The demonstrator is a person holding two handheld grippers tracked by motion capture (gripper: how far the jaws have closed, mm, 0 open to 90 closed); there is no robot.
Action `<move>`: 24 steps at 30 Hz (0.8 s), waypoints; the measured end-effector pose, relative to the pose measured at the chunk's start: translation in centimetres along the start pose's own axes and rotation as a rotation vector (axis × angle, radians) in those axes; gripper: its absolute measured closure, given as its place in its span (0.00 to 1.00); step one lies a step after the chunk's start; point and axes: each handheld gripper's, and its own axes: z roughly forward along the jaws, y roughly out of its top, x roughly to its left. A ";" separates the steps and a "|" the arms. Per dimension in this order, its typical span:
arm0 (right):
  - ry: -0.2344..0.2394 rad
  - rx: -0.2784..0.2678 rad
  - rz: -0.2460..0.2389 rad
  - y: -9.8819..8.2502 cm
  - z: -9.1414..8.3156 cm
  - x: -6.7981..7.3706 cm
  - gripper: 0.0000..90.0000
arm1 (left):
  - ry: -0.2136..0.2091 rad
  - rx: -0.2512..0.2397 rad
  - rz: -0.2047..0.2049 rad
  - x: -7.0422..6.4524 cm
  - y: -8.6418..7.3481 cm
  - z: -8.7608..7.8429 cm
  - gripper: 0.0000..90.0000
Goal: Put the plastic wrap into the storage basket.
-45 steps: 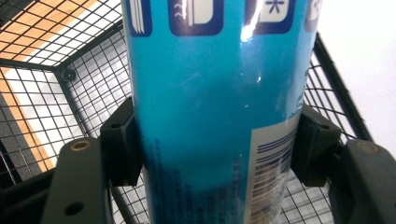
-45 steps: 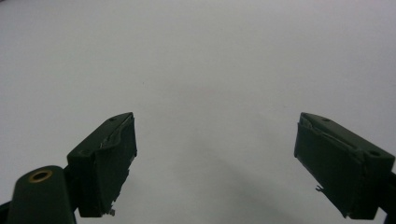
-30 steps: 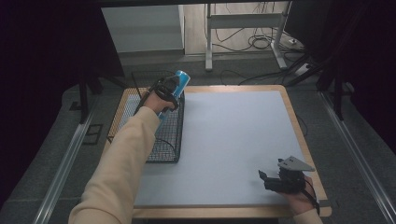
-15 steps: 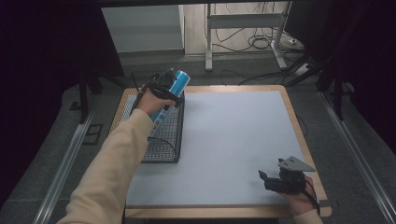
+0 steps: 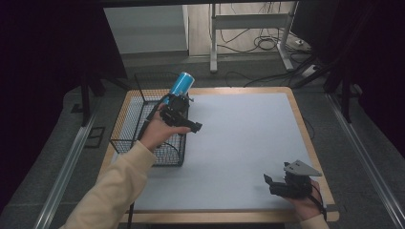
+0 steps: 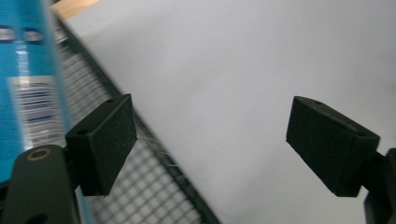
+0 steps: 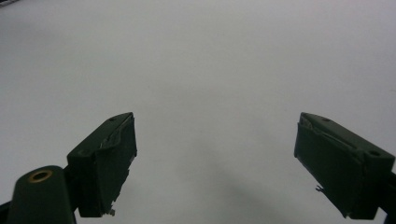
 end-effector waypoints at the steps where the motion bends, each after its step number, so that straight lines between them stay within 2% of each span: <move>1: -0.001 0.002 -0.001 0.0 0.0 0.0 0.15 | -0.016 -0.012 0.011 -0.7 -0.4 -0.1 0.18; 5: -0.003 0.001 0.000 0.0 0.0 0.0 0.15 | -0.039 -0.035 0.070 -3.3 -2.1 0.2 0.18; 8: -0.002 -0.001 0.000 0.0 -0.1 0.1 0.15 | -0.082 -0.047 0.086 -5.0 -3.6 0.8 0.18; 12: -0.004 0.000 -0.005 0.0 0.0 0.1 0.15 | -0.074 -0.046 0.125 -6.6 -5.5 1.7 0.19; 14: -0.001 0.000 -0.005 0.0 0.0 0.1 0.15 | -0.084 -0.047 0.136 -7.1 -6.2 2.1 0.19; 17: -0.001 0.002 -0.007 -0.1 0.0 0.1 0.15 | -0.116 -0.046 0.121 -7.5 -7.3 2.8 0.19; 20: -0.003 0.005 -0.002 -0.1 0.1 0.1 0.15 | -0.123 -0.050 0.102 -7.6 -8.2 3.4 0.19; 24: -0.002 0.006 -0.009 -0.1 0.2 0.2 0.15 | -0.115 -0.035 0.108 -7.5 -8.4 3.7 0.19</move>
